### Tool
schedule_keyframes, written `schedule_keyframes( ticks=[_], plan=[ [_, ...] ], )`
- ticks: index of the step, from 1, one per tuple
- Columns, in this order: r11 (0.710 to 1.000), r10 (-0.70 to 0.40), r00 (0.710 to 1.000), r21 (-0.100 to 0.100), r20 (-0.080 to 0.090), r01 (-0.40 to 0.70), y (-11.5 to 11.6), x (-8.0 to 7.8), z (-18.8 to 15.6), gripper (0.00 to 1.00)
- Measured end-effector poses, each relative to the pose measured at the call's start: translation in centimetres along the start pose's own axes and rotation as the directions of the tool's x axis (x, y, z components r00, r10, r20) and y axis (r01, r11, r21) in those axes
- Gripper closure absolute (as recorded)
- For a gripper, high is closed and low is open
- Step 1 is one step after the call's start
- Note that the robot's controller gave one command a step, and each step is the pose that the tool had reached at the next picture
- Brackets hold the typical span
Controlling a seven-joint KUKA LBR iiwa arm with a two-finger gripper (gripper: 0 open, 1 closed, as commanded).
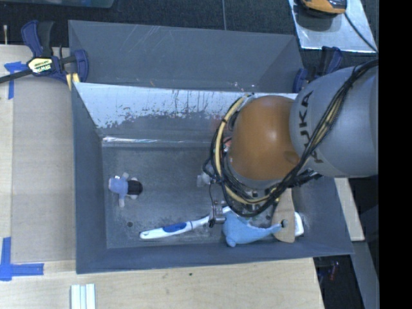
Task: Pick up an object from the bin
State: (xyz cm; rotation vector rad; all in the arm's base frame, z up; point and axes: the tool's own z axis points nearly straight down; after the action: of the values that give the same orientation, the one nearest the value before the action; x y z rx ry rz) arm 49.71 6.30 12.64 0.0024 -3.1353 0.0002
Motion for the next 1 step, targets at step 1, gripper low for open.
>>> schedule_keyframes(
  ticks=[1],
  plan=[
    [1.0, 0.003, 1.0, -0.001, 0.008, -0.003, -0.04, -0.2, -0.41, 0.0]
  ],
)
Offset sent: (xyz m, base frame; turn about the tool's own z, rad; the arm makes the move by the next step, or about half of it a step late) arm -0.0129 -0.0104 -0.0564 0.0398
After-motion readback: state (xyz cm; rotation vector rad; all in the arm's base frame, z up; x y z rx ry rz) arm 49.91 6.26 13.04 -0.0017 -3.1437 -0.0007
